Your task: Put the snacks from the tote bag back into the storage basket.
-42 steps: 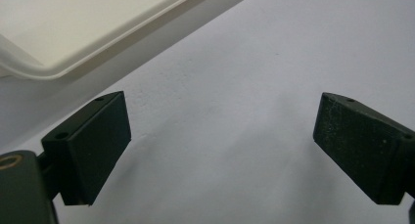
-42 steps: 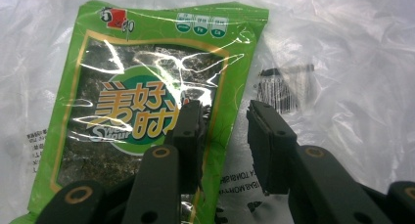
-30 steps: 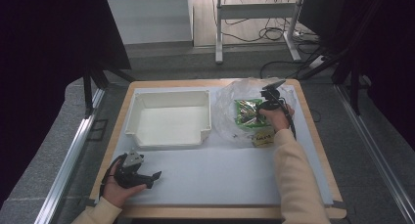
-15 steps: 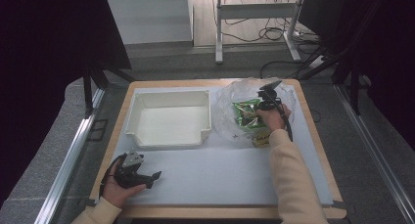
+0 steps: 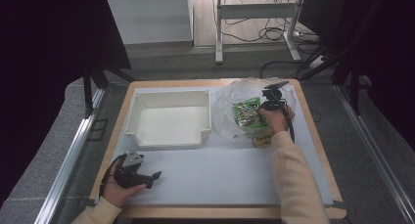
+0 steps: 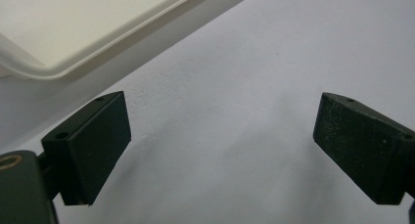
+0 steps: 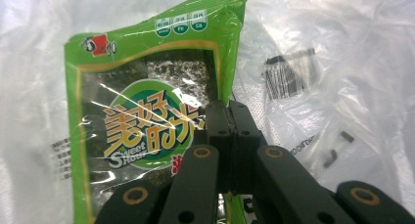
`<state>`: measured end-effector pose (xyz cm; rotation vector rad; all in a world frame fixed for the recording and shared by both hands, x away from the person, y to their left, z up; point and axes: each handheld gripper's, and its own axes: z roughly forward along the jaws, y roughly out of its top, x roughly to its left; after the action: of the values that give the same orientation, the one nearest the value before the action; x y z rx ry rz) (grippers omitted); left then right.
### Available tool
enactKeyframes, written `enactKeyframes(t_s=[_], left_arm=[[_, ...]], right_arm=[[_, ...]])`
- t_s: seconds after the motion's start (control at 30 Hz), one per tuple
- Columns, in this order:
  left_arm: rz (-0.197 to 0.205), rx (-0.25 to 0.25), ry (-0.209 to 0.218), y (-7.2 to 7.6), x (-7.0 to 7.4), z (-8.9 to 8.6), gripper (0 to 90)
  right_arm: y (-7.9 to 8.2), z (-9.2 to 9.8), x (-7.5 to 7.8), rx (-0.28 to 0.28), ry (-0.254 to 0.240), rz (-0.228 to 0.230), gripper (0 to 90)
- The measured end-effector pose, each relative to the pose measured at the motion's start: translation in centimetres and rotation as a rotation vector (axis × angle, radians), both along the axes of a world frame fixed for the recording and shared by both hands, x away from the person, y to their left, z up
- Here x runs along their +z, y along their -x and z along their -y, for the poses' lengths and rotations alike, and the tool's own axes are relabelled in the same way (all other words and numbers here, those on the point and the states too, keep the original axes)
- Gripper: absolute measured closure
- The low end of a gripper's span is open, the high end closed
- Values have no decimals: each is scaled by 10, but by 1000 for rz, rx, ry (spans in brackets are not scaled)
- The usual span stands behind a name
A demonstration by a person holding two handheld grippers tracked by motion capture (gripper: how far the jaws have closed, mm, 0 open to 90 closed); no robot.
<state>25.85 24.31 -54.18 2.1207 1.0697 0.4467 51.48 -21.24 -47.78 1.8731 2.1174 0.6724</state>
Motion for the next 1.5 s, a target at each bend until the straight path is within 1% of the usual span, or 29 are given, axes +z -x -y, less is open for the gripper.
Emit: enactKeyframes(t_s=[0.23,0.33,0.47,0.67,0.8,0.9,1.03,1.2,1.5], left_arm=[[-1,-1,-2,0,0,0,71],[-1,0,-1,0,0,0,71],[-3,0,-1,0,0,0,71],[-3,1,-2,0,-1,1,71],[-4,1,-3,0,-1,1,71],[-5,-1,-5,0,-1,1,71],[-6,1,-4,-1,-1,1,71],[-5,1,-5,0,-1,1,71],[-5,2,-6,0,-1,1,71]], right_arm=[[6,6,11,3,-39,45,898],[9,9,16,-4,-71,64,899],[12,14,22,-8,-87,87,899],[15,22,27,-21,-122,105,899],[18,26,31,-26,-141,124,900],[21,30,36,-25,-166,141,899],[25,32,42,-17,-179,173,899],[28,35,47,-16,-205,192,899],[35,39,58,-9,-236,232,899]])
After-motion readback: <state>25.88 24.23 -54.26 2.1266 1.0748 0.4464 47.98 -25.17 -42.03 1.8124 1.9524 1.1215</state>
